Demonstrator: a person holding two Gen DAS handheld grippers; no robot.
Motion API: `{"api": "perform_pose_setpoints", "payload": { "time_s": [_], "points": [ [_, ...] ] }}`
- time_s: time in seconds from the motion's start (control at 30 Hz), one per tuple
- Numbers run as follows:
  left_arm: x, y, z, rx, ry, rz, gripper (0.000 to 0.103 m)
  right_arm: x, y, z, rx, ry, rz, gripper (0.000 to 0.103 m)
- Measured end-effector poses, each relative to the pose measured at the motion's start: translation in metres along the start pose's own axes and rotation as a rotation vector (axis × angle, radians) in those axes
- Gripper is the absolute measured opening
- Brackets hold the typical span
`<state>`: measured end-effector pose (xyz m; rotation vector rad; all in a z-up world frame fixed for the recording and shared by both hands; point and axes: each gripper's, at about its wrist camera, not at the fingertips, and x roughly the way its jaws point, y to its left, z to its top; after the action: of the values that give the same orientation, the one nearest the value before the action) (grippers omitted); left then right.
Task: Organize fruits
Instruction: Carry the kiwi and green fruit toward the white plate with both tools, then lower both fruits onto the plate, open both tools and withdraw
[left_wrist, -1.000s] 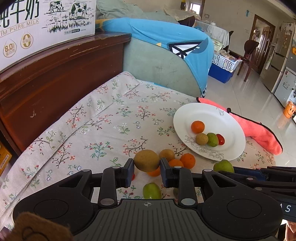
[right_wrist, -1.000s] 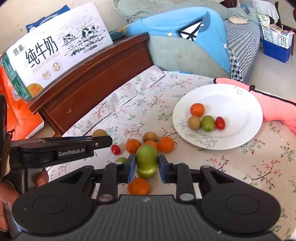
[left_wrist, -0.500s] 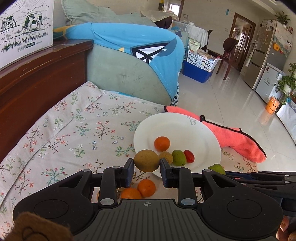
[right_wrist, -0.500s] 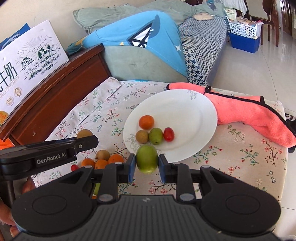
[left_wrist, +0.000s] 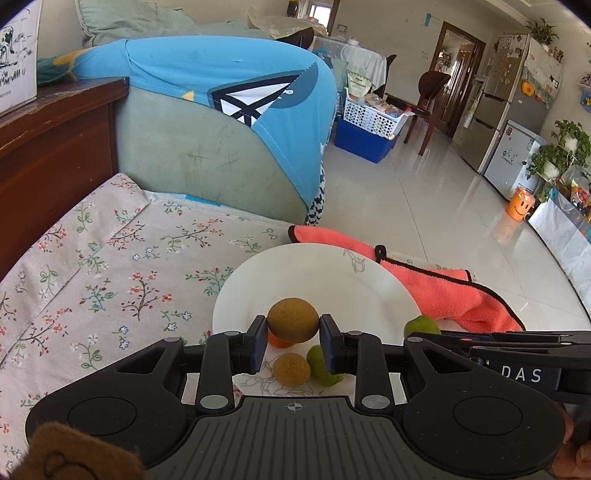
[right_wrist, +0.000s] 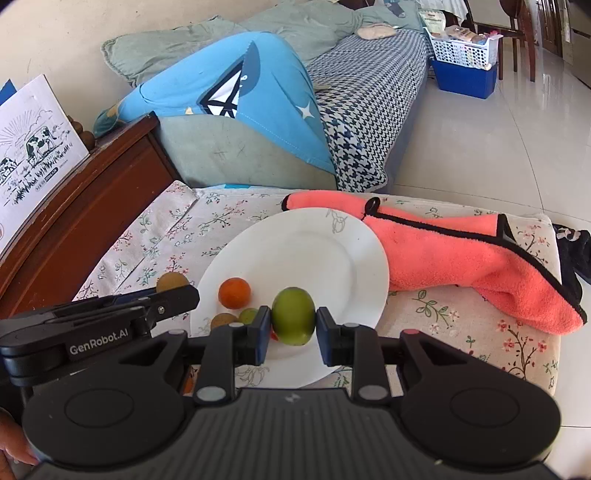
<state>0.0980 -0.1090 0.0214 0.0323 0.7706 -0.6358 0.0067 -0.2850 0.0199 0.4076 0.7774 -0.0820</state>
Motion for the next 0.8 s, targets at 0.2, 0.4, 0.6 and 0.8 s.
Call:
{"api": "perform_pose_setpoints", "payload": {
  "time_s": [0.2, 0.4, 0.6, 0.8],
  "points": [
    [0.024, -0.006, 0.007, 0.030, 0.001, -0.018, 0.028, 0.016, -0.009, 0.006, 0.018, 0.019, -0.028, 0.027],
    [0.042, -0.010, 0.009, 0.059, -0.001, -0.036, 0.028, 0.028, -0.019, 0.011, 0.058, 0.032, -0.043, 0.027],
    [0.053, -0.010, 0.009, 0.050, 0.006, -0.056, 0.028, 0.037, -0.025, 0.014, 0.089, 0.038, -0.061, 0.027],
    [0.056, -0.012, 0.007, 0.045, 0.012, -0.054, 0.030, 0.042, -0.029, 0.014, 0.112, 0.046, -0.059, 0.027]
  ]
}}
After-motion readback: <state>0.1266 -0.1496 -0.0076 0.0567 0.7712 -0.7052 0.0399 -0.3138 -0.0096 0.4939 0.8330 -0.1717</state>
